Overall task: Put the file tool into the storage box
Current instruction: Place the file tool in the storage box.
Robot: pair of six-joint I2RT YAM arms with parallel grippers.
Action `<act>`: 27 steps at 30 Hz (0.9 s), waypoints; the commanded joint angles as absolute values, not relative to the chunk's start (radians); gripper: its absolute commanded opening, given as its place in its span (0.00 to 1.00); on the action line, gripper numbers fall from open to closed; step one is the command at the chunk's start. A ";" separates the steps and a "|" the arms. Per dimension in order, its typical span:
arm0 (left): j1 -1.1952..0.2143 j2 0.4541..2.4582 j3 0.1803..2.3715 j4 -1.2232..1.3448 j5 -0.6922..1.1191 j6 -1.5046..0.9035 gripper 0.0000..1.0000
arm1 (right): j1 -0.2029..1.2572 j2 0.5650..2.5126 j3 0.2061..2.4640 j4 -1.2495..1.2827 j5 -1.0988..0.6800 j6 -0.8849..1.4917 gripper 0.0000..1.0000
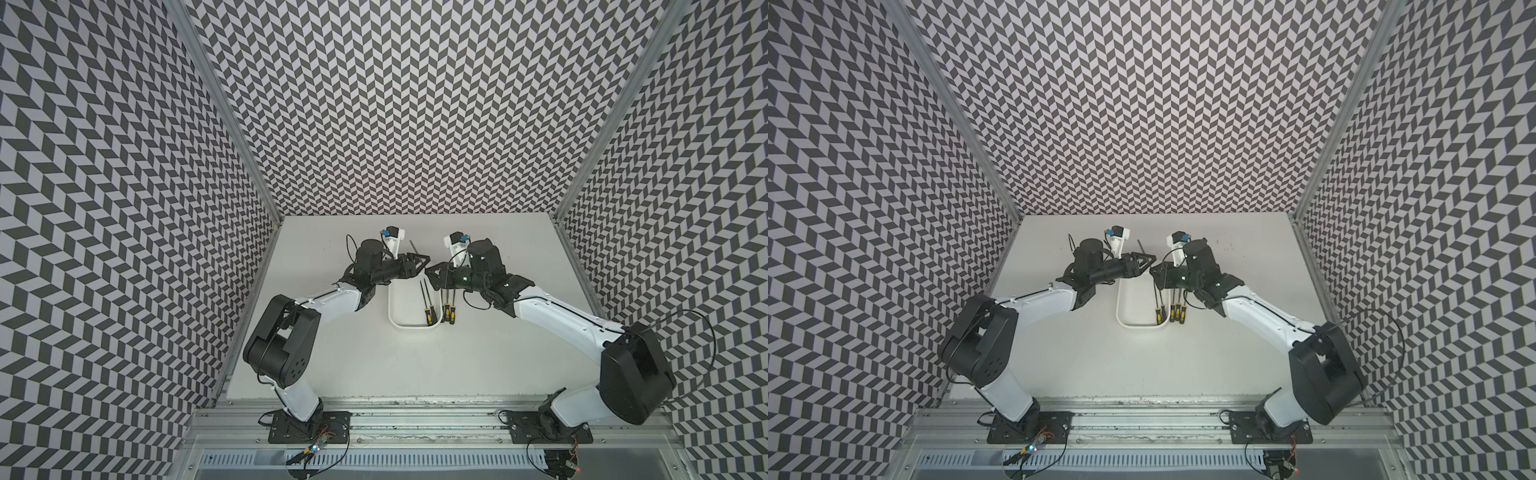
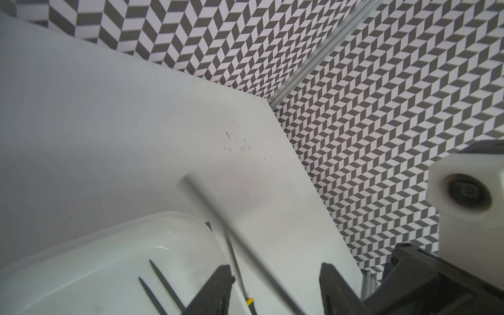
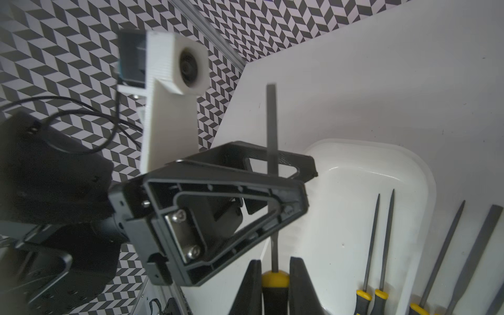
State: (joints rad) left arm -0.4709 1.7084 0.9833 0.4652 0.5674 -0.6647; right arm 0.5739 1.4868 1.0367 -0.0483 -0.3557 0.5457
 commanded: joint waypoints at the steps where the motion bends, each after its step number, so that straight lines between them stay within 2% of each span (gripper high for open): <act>1: -0.477 1.718 1.014 0.481 0.563 -0.635 0.17 | 0.581 1.485 1.068 0.009 -0.368 0.541 0.04; 2: -0.480 1.717 1.017 0.471 0.559 -0.626 0.05 | 0.581 1.485 1.068 0.009 -0.365 0.541 0.04; 3: -0.484 1.716 1.023 0.459 0.555 -0.612 0.00 | 0.581 1.486 1.066 0.011 -0.366 0.541 0.04; 11: -0.490 1.699 1.025 0.425 0.528 -0.569 0.00 | 0.581 1.482 1.043 0.017 -0.354 0.541 0.07; 13: -0.488 1.701 1.037 0.387 0.529 -0.552 0.00 | 0.581 1.478 1.043 0.010 -0.353 0.538 0.15; 16: -0.482 1.705 1.057 0.312 0.513 -0.527 0.00 | 0.583 1.450 1.040 -0.012 -0.288 0.538 0.37; 18: -0.481 1.710 1.065 0.286 0.500 -0.525 0.00 | 0.582 1.427 1.039 -0.027 -0.227 0.537 0.44; 22: -0.481 1.751 1.072 0.255 0.507 -0.543 0.00 | 0.582 1.414 1.054 -0.068 -0.145 0.529 0.45; 27: -0.491 1.786 1.055 0.227 0.498 -0.569 0.00 | 0.581 1.439 1.062 -0.090 -0.133 0.541 0.45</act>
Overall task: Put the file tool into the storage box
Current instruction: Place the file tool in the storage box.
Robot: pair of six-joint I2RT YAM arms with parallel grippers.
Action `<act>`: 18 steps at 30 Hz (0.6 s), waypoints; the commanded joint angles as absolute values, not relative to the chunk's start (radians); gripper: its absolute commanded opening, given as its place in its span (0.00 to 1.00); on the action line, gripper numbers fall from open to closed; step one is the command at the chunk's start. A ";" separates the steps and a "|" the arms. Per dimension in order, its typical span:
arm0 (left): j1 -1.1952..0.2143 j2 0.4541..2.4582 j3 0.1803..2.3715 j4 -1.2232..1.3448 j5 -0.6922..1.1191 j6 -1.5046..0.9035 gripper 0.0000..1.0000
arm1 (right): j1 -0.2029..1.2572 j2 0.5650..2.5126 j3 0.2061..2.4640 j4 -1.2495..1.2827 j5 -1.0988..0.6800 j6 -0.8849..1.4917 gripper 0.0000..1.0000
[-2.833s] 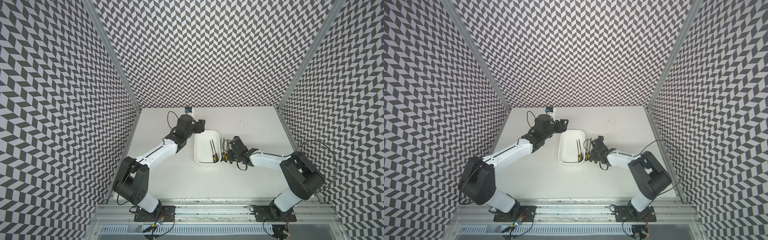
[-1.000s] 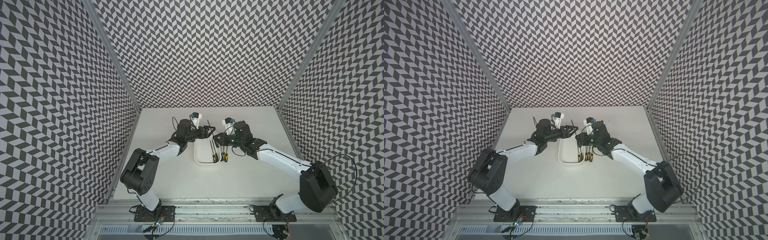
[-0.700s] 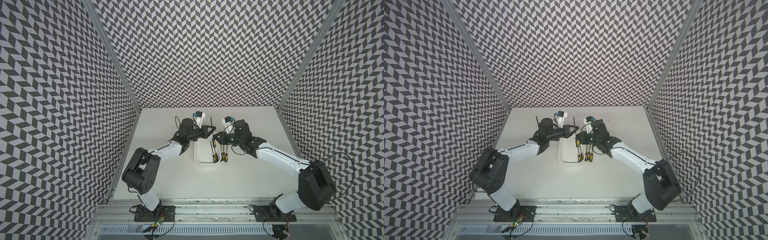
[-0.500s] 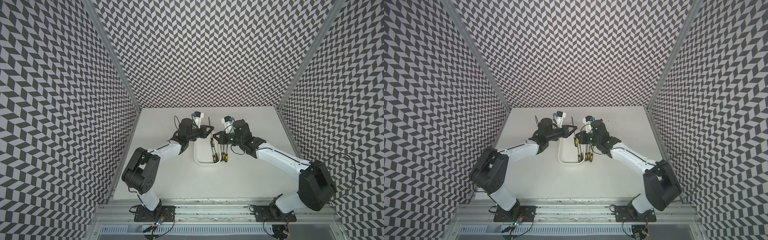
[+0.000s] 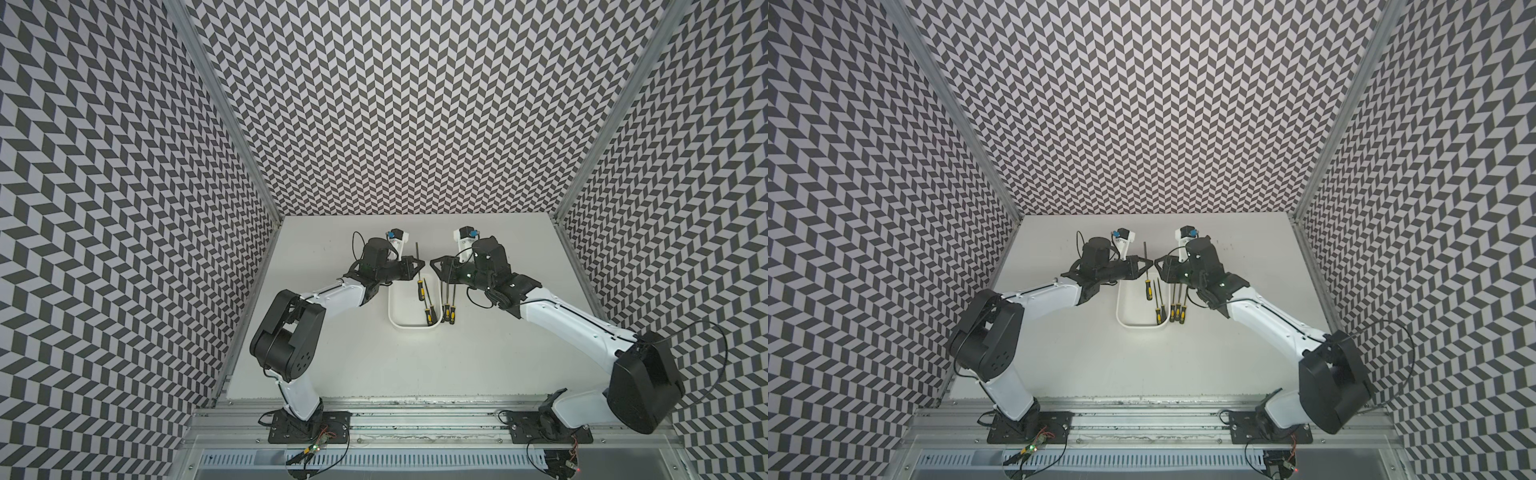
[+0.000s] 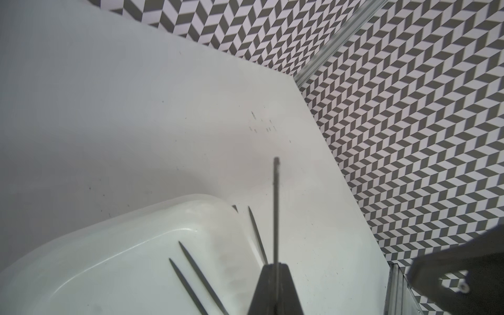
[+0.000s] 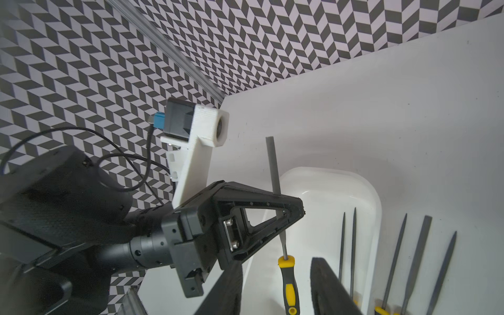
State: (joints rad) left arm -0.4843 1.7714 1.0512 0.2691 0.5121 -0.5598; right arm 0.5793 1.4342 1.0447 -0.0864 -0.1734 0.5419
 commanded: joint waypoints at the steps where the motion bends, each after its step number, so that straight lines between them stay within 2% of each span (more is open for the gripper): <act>1: -0.493 1.787 1.053 0.214 0.491 -0.568 0.00 | 0.581 1.444 1.061 -0.088 -0.136 0.544 0.45; 18: -0.531 1.860 0.985 0.189 0.439 -0.578 0.00 | 0.578 1.433 1.058 -0.093 -0.130 0.535 0.45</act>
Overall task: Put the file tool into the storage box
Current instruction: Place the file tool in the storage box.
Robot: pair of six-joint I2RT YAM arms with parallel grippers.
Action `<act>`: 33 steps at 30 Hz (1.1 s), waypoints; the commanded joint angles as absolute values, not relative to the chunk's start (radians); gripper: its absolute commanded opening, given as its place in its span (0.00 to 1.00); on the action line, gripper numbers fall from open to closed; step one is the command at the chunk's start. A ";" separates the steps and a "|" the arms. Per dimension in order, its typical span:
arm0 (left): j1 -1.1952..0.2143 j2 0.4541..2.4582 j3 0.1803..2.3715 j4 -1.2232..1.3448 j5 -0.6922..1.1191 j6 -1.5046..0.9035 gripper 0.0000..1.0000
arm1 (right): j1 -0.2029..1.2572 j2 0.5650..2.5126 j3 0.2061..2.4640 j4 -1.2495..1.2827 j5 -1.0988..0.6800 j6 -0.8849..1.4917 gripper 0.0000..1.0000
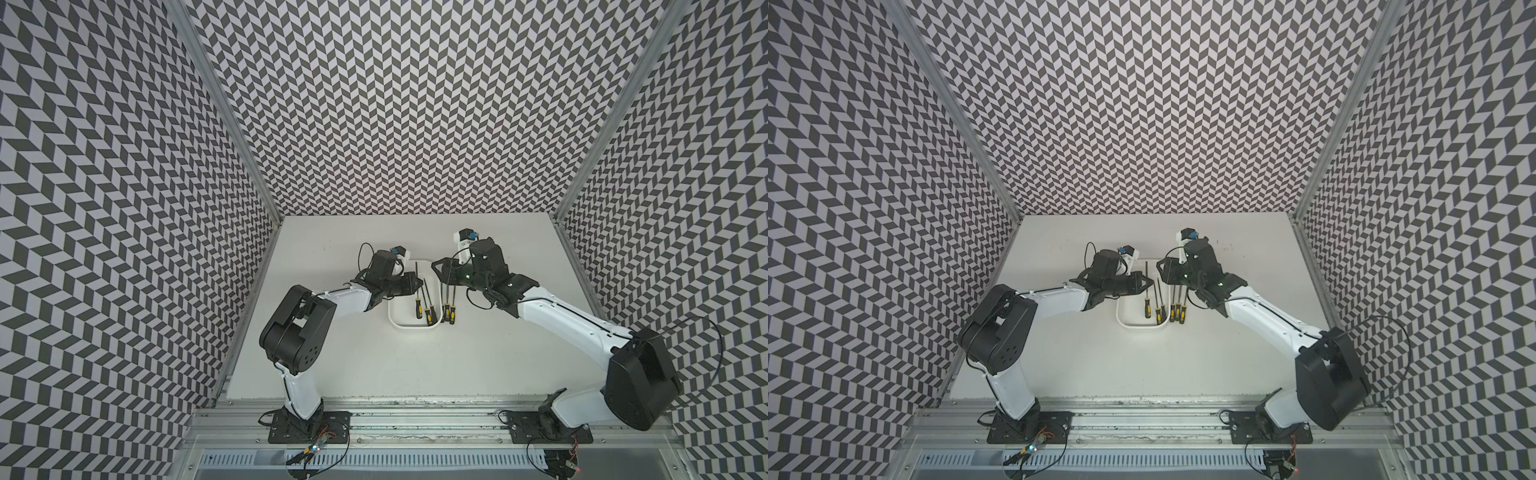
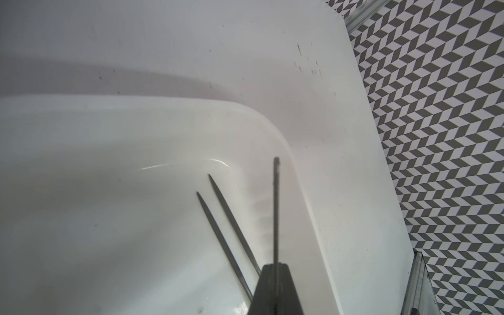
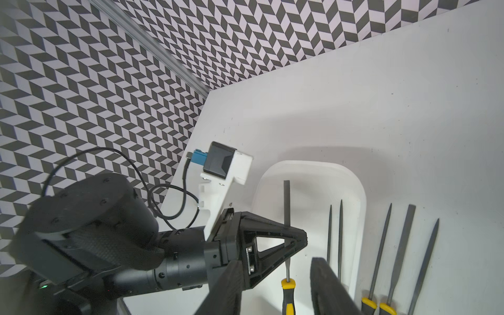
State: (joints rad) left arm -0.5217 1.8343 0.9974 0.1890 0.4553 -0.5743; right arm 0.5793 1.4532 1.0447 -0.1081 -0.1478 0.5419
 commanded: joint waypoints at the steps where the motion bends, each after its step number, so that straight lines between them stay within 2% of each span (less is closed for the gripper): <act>1: -0.532 1.868 0.983 0.192 0.438 -0.578 0.00 | 0.578 1.431 1.057 -0.093 -0.128 0.534 0.45; 8: -0.532 1.935 1.008 0.189 0.442 -0.590 0.01 | 0.578 1.429 1.055 -0.088 -0.128 0.535 0.45; 11: -0.534 1.955 1.017 0.186 0.441 -0.598 0.16 | 0.578 1.427 1.056 -0.089 -0.126 0.533 0.45; 15: -0.534 1.953 1.026 0.170 0.425 -0.598 0.53 | 0.577 1.419 1.054 -0.085 -0.124 0.534 0.45; 18: -0.535 1.946 1.032 0.157 0.418 -0.591 0.71 | 0.578 1.417 1.052 -0.081 -0.124 0.534 0.45; 27: -0.547 1.872 1.050 0.094 0.355 -0.566 0.74 | 0.577 1.433 1.048 -0.094 -0.083 0.531 0.44; 33: -0.566 1.750 1.101 0.020 0.244 -0.529 0.75 | 0.574 1.452 1.050 -0.172 0.099 0.547 0.43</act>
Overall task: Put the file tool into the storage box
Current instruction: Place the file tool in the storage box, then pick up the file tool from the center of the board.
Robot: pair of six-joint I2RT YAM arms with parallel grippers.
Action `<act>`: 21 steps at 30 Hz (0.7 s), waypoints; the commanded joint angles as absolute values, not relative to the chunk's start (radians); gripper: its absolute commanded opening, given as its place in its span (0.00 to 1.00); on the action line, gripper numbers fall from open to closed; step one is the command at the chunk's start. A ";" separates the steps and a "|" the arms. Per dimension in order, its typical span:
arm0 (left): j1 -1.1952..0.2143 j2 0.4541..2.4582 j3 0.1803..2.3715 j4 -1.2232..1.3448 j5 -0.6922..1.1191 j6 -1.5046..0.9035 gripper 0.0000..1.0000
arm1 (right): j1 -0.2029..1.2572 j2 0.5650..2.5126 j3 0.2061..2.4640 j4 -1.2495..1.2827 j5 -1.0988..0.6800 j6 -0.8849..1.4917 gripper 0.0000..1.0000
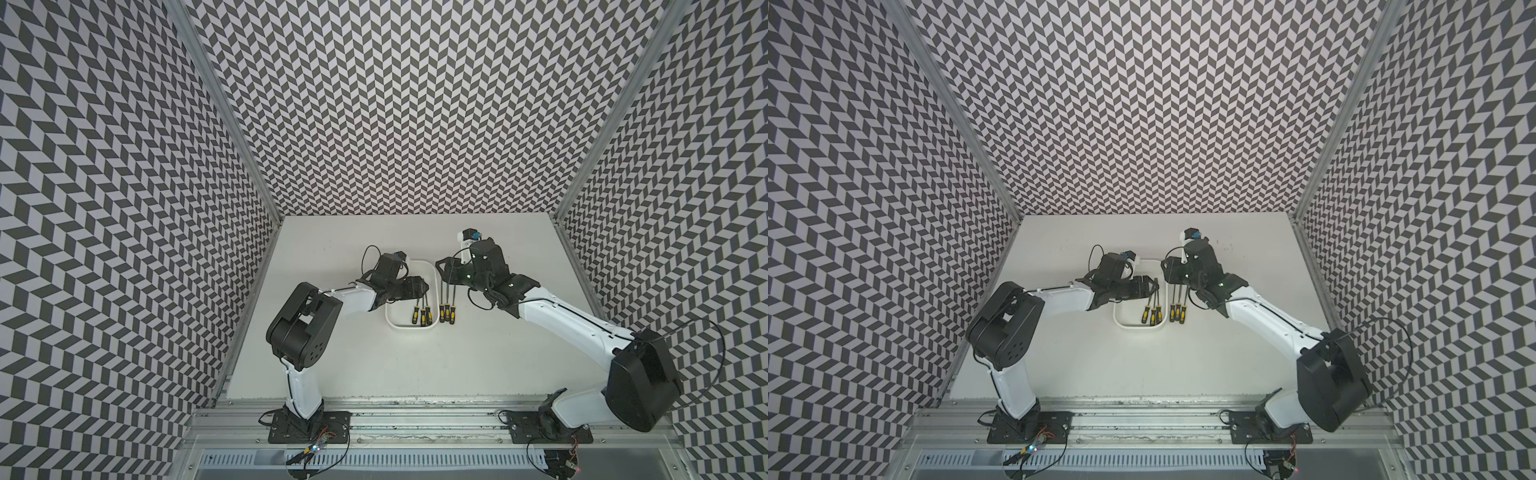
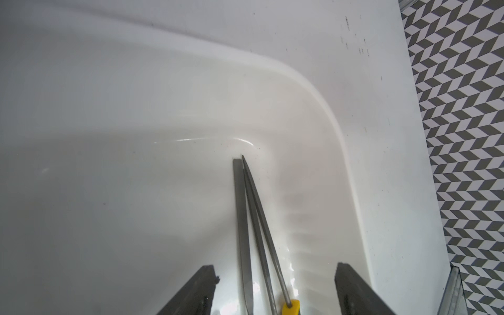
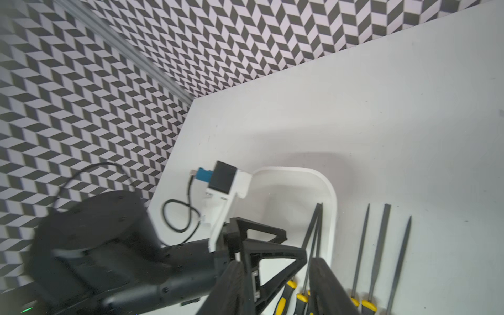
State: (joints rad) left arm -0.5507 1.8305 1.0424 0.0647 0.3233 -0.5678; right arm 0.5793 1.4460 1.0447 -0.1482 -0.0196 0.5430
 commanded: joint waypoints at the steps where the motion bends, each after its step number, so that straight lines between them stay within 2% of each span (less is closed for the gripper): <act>1: -0.568 1.730 1.115 0.008 0.221 -0.520 0.75 | 0.573 1.453 1.039 -0.174 0.126 0.552 0.43; 4: -0.568 1.686 1.140 0.007 0.176 -0.497 0.73 | 0.562 1.467 0.992 -0.159 0.143 0.569 0.42; 6: -0.559 1.687 1.167 0.001 0.154 -0.474 0.58 | 0.558 1.496 0.966 -0.149 0.118 0.573 0.41; 7: -0.550 1.693 1.181 -0.003 0.152 -0.466 0.54 | 0.559 1.520 0.963 -0.157 0.100 0.577 0.41; 13: -0.502 1.691 1.188 0.045 0.169 -0.450 0.59 | 0.558 1.633 0.930 -0.148 0.040 0.577 0.40; 21: -0.477 1.655 1.143 0.075 0.169 -0.445 0.63 | 0.559 1.667 0.891 -0.129 0.045 0.581 0.39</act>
